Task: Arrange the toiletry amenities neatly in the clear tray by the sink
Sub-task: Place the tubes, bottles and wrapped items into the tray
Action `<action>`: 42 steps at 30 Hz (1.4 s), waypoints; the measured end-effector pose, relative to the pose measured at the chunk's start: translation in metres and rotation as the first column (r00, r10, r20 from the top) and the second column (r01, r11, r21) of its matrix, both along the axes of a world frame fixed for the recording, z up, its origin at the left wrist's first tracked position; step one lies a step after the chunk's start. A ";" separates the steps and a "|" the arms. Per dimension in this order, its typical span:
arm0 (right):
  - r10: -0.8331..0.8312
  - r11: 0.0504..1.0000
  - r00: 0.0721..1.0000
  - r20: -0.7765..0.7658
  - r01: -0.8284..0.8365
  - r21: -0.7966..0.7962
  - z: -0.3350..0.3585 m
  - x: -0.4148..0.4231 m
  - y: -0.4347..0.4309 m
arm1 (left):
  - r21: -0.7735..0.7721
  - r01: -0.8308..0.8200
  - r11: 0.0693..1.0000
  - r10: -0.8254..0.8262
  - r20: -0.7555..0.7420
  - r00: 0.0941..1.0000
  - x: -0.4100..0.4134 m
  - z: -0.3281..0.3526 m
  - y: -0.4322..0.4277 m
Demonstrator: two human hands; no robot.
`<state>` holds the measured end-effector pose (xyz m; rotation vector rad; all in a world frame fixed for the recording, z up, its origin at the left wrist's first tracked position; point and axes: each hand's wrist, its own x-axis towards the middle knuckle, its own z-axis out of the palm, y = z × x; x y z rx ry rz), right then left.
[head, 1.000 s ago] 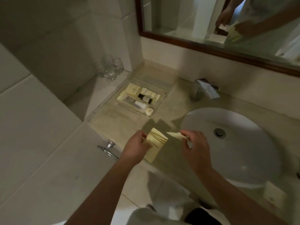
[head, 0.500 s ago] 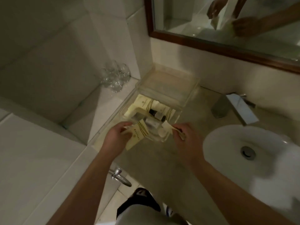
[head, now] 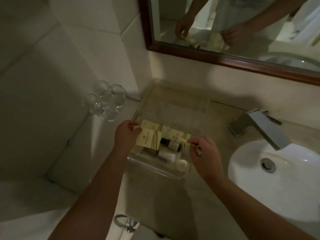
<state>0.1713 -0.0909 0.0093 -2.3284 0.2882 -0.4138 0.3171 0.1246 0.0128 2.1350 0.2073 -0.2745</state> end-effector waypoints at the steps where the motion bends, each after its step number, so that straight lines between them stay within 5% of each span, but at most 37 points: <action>1: 0.004 1.000 1.000 0.014 -0.004 -0.010 0.001 0.008 0.003 | -0.022 -0.006 1.000 0.006 -0.016 1.000 0.009 -0.004 0.000; 7: 0.085 0.993 0.994 -0.062 -0.089 -0.075 -0.004 0.035 0.026 | -0.055 -0.020 0.998 0.019 -0.005 1.000 0.038 -0.024 -0.007; 17: 0.100 0.990 0.987 -0.124 -0.111 -0.089 -0.012 0.063 0.049 | 0.424 0.175 0.889 -0.347 0.372 0.861 0.024 -0.045 0.008; 24: 0.110 0.979 0.992 -0.055 -0.117 -0.168 -0.020 0.067 0.052 | 0.469 0.513 0.719 -0.650 0.193 0.735 0.002 -0.057 0.015; 28: 0.148 0.972 0.989 -0.022 -0.149 -0.183 -0.021 0.085 0.068 | 0.397 0.527 0.751 -0.625 0.170 0.762 0.000 -0.050 0.015; 32: 0.201 0.958 0.980 0.007 -0.195 -0.212 -0.029 0.104 0.081 | 0.237 0.275 0.932 -0.350 0.384 0.854 -0.009 -0.046 0.025; 35: 0.247 0.936 0.969 -0.013 -0.242 -0.257 -0.035 0.114 0.089 | 0.210 0.157 0.965 -0.236 0.436 0.869 -0.020 -0.043 0.034; 42: 0.325 0.860 0.887 -0.327 -0.421 -0.288 -0.041 0.120 0.096 | 0.307 0.285 0.908 -0.386 0.349 0.854 -0.032 -0.052 0.046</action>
